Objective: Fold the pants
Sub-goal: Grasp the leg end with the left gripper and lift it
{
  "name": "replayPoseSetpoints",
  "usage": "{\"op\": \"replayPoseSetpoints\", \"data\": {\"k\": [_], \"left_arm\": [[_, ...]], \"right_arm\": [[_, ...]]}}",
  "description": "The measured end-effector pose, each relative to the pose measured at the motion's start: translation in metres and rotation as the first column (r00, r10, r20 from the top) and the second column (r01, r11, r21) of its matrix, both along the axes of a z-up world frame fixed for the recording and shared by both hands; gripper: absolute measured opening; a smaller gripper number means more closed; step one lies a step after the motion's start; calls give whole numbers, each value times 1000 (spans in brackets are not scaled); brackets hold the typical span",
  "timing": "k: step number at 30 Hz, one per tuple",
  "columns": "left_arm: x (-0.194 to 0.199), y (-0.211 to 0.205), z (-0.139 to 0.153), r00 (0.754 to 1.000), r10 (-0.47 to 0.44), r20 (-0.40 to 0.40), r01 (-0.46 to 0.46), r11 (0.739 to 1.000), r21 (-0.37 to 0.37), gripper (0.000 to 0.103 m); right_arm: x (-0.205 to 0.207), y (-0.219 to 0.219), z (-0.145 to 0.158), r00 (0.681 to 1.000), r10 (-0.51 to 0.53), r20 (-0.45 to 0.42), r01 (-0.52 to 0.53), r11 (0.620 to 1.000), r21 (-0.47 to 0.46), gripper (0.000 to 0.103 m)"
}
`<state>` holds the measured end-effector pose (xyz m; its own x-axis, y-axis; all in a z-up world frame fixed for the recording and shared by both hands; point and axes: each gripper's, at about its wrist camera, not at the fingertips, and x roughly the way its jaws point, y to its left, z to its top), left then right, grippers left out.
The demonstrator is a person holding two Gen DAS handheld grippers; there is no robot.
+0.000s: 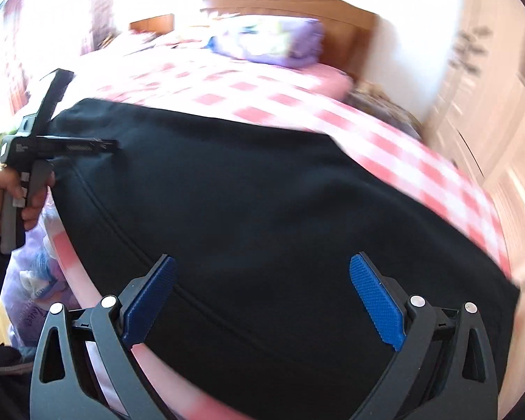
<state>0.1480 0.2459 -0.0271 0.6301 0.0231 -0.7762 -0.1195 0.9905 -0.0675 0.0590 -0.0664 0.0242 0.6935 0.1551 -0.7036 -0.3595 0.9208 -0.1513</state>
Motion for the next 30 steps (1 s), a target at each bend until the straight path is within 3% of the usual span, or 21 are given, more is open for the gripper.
{"op": "replayPoseSetpoints", "data": {"k": [3, 6, 9, 10, 14, 16, 18, 21, 23, 24, 27, 30], "left_arm": [[-3, -3, -4, 1000, -16, 25, 15, 999, 49, 102], [-3, -2, -6, 999, -14, 31, 13, 999, 42, 102], [0, 0, -6, 999, -33, 39, 32, 999, 32, 102], [-2, 1, -5, 998, -41, 48, 40, 999, 25, 101], [-21, 35, 12, 990, 14, 143, 5, 991, -132, 101], [-35, 76, 23, 975, 114, 192, -59, 961, -271, 101], [-50, 120, 30, 950, 221, 220, -120, 911, -395, 101], [-68, 188, 27, 912, 360, 195, -189, 794, -578, 100], [-76, 223, 20, 886, 431, 170, -227, 724, -651, 100], [-78, 236, 17, 878, 450, 161, -237, 704, -670, 96], [-75, 262, 9, 874, 468, 130, -255, 670, -698, 90], [-62, 273, -2, 882, 465, 79, -284, 657, -698, 86]], "right_arm": [[17, 32, -10, 999, 23, -30, -25, 998, -51, 96], [28, 40, -34, 993, -9, -119, -2, 996, -85, 96], [33, 9, -43, 979, -34, -202, 58, 992, 114, 98], [30, 2, -43, 981, -19, -194, 44, 991, 124, 98], [24, 7, -44, 984, -10, -181, 27, 995, 97, 98], [22, 7, -44, 984, -12, -176, 29, 995, 97, 98], [22, 5, -44, 985, -8, -171, 26, 995, 99, 98], [22, 3, -44, 987, -10, -161, 27, 994, 103, 99], [25, 2, -44, 988, -12, -157, 28, 994, 105, 99], [24, 1, -44, 988, -11, -154, 27, 994, 106, 99], [26, 2, -44, 988, -10, -152, 27, 994, 105, 99], [26, 3, -44, 989, -11, -151, 28, 994, 106, 99]]}}
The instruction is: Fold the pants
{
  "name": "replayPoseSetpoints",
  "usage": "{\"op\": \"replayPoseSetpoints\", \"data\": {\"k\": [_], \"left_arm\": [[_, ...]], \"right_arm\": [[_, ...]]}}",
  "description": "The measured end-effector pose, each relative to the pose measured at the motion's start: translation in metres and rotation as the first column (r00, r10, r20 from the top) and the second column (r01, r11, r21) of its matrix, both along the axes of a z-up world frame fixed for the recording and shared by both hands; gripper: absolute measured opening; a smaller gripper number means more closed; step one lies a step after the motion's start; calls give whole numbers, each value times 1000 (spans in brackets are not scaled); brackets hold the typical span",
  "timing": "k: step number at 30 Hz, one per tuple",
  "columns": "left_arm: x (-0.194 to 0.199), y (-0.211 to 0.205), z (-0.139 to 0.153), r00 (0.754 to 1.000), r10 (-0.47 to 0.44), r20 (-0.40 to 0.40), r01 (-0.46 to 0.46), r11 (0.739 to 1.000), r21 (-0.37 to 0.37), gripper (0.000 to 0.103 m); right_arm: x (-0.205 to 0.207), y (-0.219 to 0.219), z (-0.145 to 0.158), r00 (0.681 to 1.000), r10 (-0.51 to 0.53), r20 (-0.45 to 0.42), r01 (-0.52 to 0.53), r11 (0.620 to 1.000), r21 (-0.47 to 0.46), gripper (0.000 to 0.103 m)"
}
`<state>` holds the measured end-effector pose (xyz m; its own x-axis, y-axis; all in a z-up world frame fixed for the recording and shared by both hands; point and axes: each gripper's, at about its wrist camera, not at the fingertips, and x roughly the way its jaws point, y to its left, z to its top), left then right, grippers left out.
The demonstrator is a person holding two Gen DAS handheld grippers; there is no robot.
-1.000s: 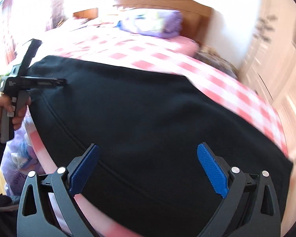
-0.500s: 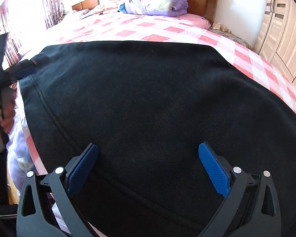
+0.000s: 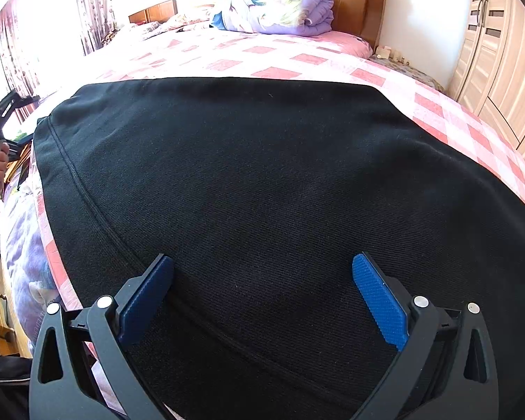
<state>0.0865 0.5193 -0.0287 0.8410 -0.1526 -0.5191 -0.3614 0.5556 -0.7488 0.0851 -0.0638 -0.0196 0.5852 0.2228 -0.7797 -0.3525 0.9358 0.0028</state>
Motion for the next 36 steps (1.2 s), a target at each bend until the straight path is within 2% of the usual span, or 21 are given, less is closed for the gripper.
{"op": "replayPoseSetpoints", "data": {"k": [5, 7, 8, 9, 10, 12, 14, 16, 17, 18, 19, 20, 21, 23, 26, 28, 29, 30, 32, 35, 36], "left_arm": [[10, 14, -22, 999, -6, -42, 4, 998, -58, 82], [10, 13, -22, 999, -15, -44, 13, 999, -40, 81], [10, 12, -20, 999, -16, -45, 15, 1000, -24, 74], [8, 12, -17, 999, -14, -34, 13, 1000, -18, 58], [4, 13, -15, 1000, -18, -15, 17, 999, -32, 53], [3, 15, -13, 1000, -10, -7, 9, 999, -48, 52], [8, 19, -19, 999, -10, -34, 8, 998, -60, 53], [13, 21, -27, 999, -27, -44, 23, 996, -92, 63], [15, 20, -28, 999, -44, -25, 41, 994, -99, 73], [16, 18, -28, 999, -49, -17, 47, 994, -96, 76], [18, 16, -25, 998, -51, -28, 49, 996, -75, 75], [20, 11, -20, 997, -59, -51, 58, 998, -29, 64], [23, 6, -17, 996, -67, -66, 67, 998, 7, 47], [23, 1, -12, 995, -55, -78, 59, 997, 58, 29], [14, -7, 3, 998, -1, -58, 8, 992, 124, 25], [8, -29, 29, 999, 39, -25, -32, 970, 241, 24], [6, -44, 45, 999, 44, -4, -41, 950, 311, 22], [4, -65, 64, 999, 39, 24, -45, 919, 391, 22], [4, -105, 94, 998, -9, 70, -27, 863, 505, 22], [7, -183, 126, 985, -145, 96, 48, 754, 655, 22], [8, -213, 132, 974, -204, 99, 80, 719, 690, 13]], "right_arm": [[-1, 0, -1, 1000, -2, 7, 2, 1000, 1, 99], [-1, 0, -1, 1000, -4, 8, 4, 1000, 2, 99], [-1, 0, -1, 1000, -4, 9, 4, 1000, 2, 99], [-1, 0, -1, 1000, -5, 9, 5, 1000, 2, 99], [-1, 0, -2, 1000, -5, 9, 5, 1000, 2, 99], [-1, 0, -2, 1000, -5, 10, 5, 1000, 2, 99], [-1, -1, -2, 1000, -4, 10, 4, 1000, 2, 99], [-1, -1, -2, 1000, -5, 12, 5, 1000, 3, 99], [-1, -1, -2, 1000, -5, 13, 5, 1000, 3, 99], [-1, -1, -1, 1000, -5, 14, 5, 1000, 4, 99], [-1, -1, -1, 1000, -5, 14, 5, 1000, 4, 99], [0, -1, -1, 1000, -5, 14, 5, 1000, 4, 99], [-1, -1, -1, 1000, -5, 14, 5, 1000, 3, 99], [-1, -1, -1, 1000, -6, 14, 6, 1000, 2, 99], [-1, -1, -1, 1000, -7, 16, 7, 1000, 3, 99], [-1, -1, -1, 1000, -7, 19, 7, 1000, 5, 99], [0, -2, -1, 1000, -6, 20, 6, 1000, 5, 99], [0, -2, 0, 1000, -6, 21, 6, 1000, 5, 99], [0, -2, 0, 1000, -7, 21, 7, 1000, 6, 99], [-2, -3, 3, 999, -18, 37, 17, 1000, 16, 98], [-5, -5, 6, 998, -23, 60, 21, 999, 34, 98]]}}
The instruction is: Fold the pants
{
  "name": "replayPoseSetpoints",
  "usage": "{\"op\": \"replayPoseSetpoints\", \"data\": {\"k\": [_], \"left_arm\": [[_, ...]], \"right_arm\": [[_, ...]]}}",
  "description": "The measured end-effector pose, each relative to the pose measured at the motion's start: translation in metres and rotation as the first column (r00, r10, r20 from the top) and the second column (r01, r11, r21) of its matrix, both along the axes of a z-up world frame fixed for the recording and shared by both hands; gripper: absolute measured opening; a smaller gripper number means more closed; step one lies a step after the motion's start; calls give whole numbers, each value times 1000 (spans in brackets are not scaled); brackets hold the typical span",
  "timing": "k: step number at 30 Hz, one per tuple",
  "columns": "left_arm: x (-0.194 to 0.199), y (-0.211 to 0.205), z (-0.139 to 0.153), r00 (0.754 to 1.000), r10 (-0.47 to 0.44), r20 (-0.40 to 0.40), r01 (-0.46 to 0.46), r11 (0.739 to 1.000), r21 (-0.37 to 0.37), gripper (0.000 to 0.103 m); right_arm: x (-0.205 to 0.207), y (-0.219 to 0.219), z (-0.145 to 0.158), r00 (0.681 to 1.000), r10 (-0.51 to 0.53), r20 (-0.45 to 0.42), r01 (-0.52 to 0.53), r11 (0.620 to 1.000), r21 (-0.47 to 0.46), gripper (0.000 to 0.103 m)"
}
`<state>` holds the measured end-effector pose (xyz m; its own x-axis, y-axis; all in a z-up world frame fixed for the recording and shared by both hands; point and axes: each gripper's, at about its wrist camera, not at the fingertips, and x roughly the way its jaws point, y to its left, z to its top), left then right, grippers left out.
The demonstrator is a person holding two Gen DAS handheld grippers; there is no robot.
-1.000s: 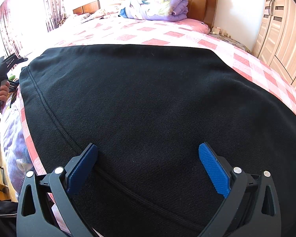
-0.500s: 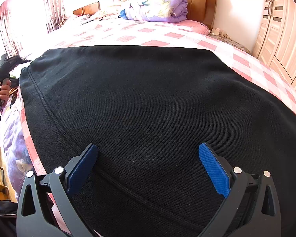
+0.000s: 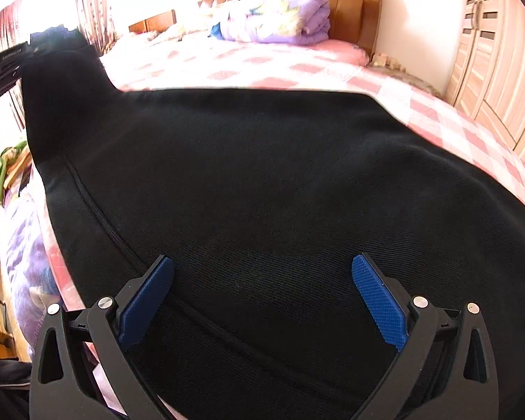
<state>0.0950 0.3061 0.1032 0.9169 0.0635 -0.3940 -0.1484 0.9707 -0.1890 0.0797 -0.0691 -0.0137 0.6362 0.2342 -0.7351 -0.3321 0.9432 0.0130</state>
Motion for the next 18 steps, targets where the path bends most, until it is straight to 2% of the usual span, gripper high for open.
{"op": "replayPoseSetpoints", "data": {"k": [2, 4, 5, 6, 7, 8, 10, 11, 12, 13, 14, 16, 17, 18], "left_arm": [[1, -53, 1, 994, -110, -7, 110, 991, 76, 13], [-2, -112, -10, 975, -219, -35, 221, 959, 174, 13], [-6, -140, -21, 960, -275, -60, 281, 936, 213, 13], [-10, -162, -34, 942, -324, -86, 336, 910, 244, 13], [-15, -187, -51, 917, -378, -128, 399, 873, 279, 13], [-18, -212, -70, 877, -439, -193, 479, 823, 305, 14], [-24, -239, -106, 808, -514, -288, 587, 743, 322, 24], [-34, -249, -116, 799, -527, -289, 601, 710, 367, 41], [-49, -253, -120, 793, -551, -261, 608, 679, 411, 68], [-63, -253, -120, 779, -582, -234, 620, 660, 423, 79], [-79, -249, -116, 759, -622, -190, 635, 646, 423, 88], [-100, -237, -105, 739, -658, -146, 653, 644, 398, 88], [-105, -225, -102, 749, -649, -132, 642, 663, 384, 88], [-108, -209, -99, 782, -613, -115, 607, 706, 366, 89]], "right_arm": [[-9, -12, 11, 997, -37, 66, 33, 998, 60, 98], [-14, -31, 23, 990, -92, 110, 77, 989, 128, 98], [-17, -47, 31, 981, -138, 134, 114, 978, 174, 98], [-19, -58, 36, 974, -176, 146, 145, 969, 201, 98], [-21, -70, 41, 963, -220, 157, 182, 957, 226, 98], [-23, -82, 45, 953, -255, 162, 210, 945, 250, 98], [-25, -100, 50, 946, -289, 145, 239, 927, 290, 98], [-26, -108, 51, 944, -302, 132, 251, 919, 305, 98], [-28, -112, 50, 943, -307, 124, 256, 914, 315, 98], [-28, -116, 48, 947, -304, 106, 254, 907, 335, 98], [-27, -117, 45, 952, -293, 85, 246, 902, 355, 98], [-26, -118, 38, 965, -260, 36, 224, 888, 401, 98], [-22, -115, 34, 972, -236, 5, 211, 877, 431, 98], [-21, -112, 30, 976, -216, -20, 201, 868, 454, 98]]}}
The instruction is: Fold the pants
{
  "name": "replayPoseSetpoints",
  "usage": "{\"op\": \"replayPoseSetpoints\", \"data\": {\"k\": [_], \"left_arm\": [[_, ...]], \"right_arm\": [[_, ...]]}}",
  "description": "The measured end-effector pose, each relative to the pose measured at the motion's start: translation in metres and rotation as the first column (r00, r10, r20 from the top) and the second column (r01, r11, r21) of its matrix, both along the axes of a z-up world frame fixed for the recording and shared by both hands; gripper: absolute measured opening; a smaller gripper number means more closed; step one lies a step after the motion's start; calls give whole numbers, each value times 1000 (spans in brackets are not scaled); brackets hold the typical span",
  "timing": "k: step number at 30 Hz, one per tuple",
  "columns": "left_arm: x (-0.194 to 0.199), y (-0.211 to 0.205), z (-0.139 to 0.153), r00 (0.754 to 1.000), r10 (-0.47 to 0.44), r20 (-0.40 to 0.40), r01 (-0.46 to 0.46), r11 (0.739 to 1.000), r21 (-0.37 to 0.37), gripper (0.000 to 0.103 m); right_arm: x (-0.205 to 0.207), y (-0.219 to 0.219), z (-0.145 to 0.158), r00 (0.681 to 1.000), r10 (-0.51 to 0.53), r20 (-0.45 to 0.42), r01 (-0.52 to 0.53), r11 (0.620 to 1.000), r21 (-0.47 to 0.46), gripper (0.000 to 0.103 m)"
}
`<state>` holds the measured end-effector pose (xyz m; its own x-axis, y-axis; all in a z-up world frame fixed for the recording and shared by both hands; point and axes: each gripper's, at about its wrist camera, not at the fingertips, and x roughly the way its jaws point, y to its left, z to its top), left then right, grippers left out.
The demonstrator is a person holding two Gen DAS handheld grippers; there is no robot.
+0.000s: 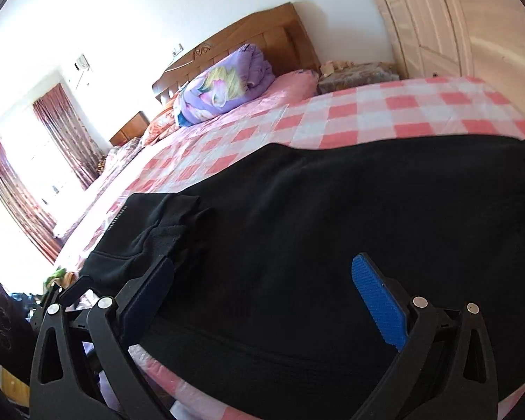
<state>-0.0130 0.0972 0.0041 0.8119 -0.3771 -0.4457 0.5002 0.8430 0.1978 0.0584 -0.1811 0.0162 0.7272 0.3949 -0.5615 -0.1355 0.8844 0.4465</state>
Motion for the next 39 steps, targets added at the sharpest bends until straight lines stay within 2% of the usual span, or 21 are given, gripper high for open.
{"op": "replayPoseSetpoints", "data": {"k": [2, 3, 4, 6, 7, 9, 12, 15, 16, 17, 20, 21, 25, 27, 28, 29, 32, 34, 35, 37, 39], "left_arm": [[3, 31, 5, 992, 125, -15, -125, 991, -41, 88], [5, 51, 6, 977, 209, -25, -211, 975, -73, 88], [8, 72, 5, 958, 285, -40, -288, 952, -107, 88], [17, 116, 2, 901, 424, -94, -434, 885, -171, 88], [21, 133, 0, 882, 454, -127, -471, 862, -189, 88], [29, 151, -3, 861, 480, -169, -506, 842, -189, 88], [35, 148, -15, 868, 461, -182, -486, 865, -126, 88], [38, 128, -31, 887, 420, -192, -438, 897, -57, 88], [36, 126, -37, 890, 412, -195, -428, 903, -43, 89], [37, 125, -40, 891, 410, -197, -424, 905, -34, 89], [37, 125, -44, 887, 421, -191, -435, 900, -34, 90], [35, 129, -43, 885, 420, -200, -437, 898, -51, 90], [35, 144, -41, 858, 467, -212, -489, 870, -62, 90], [37, 151, -41, 840, 495, -222, -519, 852, -64, 90], [39, 153, -40, 834, 504, -224, -529, 846, -63, 90], [41, 154, -39, 827, 515, -224, -539, 840, -58, 90], [48, 160, -33, 796, 565, -216, -587, 808, -54, 90], [56, 168, -31, 743, 637, -205, -656, 754, -37, 92], [61, 171, -31, 736, 642, -215, -662, 749, -32, 101], [65, 172, -33, 752, 610, -250, -639, 768, -51, 101], [67, 164, -36, 749, 621, -232, -641, 768, -12, 101]], "right_arm": [[7, 17, -7, 997, 69, -40, -66, 995, 74, 98], [11, 24, -8, 994, 100, -47, -95, 991, 97, 98], [8, 33, -6, 991, 121, -53, -115, 988, 103, 98], [18, 60, -5, 977, 202, -75, -194, 976, 95, 98], [23, 70, -7, 968, 230, -97, -222, 971, 88, 98], [34, 94, -13, 949, 272, -158, -260, 961, 91, 98], [46, 128, -23, 912, 352, -211, -331, 935, 130, 98], [57, 158, -31, 881, 394, -261, -366, 918, 150, 86], [60, 164, -30, 881, 396, -257, -369, 917, 150, 77], [63, 168, -29, 881, 399, -253, -370, 916, 154, 61], [72, 172, -27, 903, 364, -228, -336, 929, 153, 41], [70, 171, -25, 911, 357, -204, -334, 932, 141, 38], [54, 180, 0, 939, 334, -77, -331, 942, 51, 33], [47, 183, 16, 944, 330, -19, -330, 944, 17, 32], [44, 185, 22, 943, 332, 2, -332, 943, 3, 30], [42, 185, 28, 944, 328, 24, -328, 945, -16, 22], [36, 176, 42, 949, 305, 79, -303, 952, -28, 19], [32, 159, 50, 954, 272, 123, -270, 962, -35, 17], [31, 145, 53, 955, 261, 140, -258, 965, -44, 16], [27, 129, 46, 960, 237, 146, -226, 970, -87, 15], [28, 114, 23, 974, 202, 105, -193, 977, -95, 15]]}}
